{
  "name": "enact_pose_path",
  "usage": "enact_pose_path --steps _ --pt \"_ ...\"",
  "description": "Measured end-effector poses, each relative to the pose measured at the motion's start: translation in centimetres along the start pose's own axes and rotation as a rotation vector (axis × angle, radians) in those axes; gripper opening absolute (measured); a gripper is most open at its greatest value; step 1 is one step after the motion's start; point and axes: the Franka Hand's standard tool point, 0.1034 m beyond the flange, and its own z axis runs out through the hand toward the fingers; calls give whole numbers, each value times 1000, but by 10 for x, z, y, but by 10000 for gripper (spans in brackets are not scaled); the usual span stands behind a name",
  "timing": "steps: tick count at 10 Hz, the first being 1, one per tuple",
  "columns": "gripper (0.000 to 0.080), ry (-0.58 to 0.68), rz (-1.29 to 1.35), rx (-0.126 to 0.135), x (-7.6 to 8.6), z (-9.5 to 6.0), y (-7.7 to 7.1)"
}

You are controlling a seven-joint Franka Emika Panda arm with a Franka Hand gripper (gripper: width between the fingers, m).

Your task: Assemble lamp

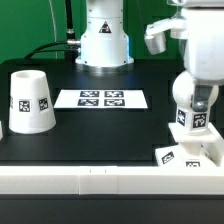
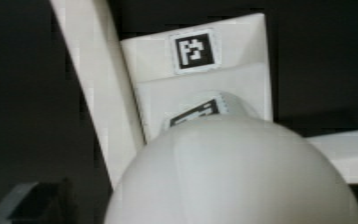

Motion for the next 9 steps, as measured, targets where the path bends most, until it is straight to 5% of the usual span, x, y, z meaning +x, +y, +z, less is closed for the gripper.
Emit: enact_pose_path --steps 4,7,8,9 --pt "699 -55 -329 -5 1 1 0" --pt "699 -54 -326 1 3 4 -3" --pt "577 -54 -328 4 5 5 -3" --pt "574 -55 -327 5 4 5 -3"
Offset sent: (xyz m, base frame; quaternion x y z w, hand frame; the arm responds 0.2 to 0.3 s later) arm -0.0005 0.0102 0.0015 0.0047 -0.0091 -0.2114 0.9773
